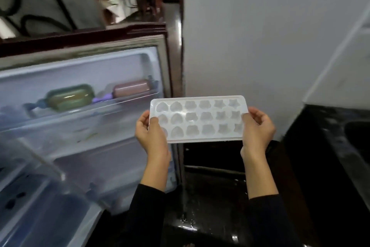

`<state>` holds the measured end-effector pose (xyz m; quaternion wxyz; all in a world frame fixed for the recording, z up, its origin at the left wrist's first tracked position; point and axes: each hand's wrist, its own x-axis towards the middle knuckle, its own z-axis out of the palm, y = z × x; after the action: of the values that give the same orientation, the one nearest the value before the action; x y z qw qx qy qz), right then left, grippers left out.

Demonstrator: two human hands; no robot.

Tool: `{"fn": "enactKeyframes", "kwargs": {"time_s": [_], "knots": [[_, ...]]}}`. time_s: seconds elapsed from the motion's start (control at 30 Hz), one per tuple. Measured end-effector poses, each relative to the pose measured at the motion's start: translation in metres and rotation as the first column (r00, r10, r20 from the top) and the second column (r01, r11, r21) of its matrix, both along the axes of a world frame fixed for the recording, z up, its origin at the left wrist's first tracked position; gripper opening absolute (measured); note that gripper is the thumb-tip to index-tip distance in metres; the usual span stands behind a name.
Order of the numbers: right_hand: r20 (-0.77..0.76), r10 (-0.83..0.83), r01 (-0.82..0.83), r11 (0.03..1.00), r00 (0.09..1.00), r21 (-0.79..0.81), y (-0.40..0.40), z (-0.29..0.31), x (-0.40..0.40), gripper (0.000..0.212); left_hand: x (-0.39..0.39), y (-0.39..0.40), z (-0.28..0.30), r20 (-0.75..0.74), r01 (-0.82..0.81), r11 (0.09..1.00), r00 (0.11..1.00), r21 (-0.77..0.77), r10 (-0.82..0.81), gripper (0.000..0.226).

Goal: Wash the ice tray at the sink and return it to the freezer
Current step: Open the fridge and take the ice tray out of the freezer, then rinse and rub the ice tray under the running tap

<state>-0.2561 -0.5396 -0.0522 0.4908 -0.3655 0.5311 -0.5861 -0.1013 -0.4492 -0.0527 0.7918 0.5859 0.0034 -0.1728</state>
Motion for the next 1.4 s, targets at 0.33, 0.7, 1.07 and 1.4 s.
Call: {"fn": "enactKeyframes", "kwargs": {"time_s": [0.33, 0.7, 1.07, 1.4], "knots": [[0.019, -0.432, 0.432, 0.901, 0.902, -0.030, -0.060, 0.009, -0.087, 0.017, -0.059, -0.124, 0.015, -0.098, 0.515, 0.857, 0.853, -0.012, -0.513, 0.015], [0.011, -0.771, 0.770, 0.637, 0.637, 0.043, -0.038, -0.016, -0.220, 0.016, -0.198, -0.180, -0.009, -0.242, 0.886, 0.462, 0.456, 0.033, -0.857, 0.022], [-0.004, -0.881, 0.880, 0.473, 0.473, 0.042, -0.003, -0.015, -0.385, 0.016, -0.367, -0.178, -0.008, -0.282, 0.992, 0.124, 0.124, 0.018, -0.951, 0.024], [-0.002, -0.926, 0.925, 0.376, 0.377, 0.054, 0.022, -0.017, -0.474, 0.015, -0.467, -0.170, -0.016, -0.303, 0.998, -0.012, 0.005, 0.054, -0.953, 0.022]]}}
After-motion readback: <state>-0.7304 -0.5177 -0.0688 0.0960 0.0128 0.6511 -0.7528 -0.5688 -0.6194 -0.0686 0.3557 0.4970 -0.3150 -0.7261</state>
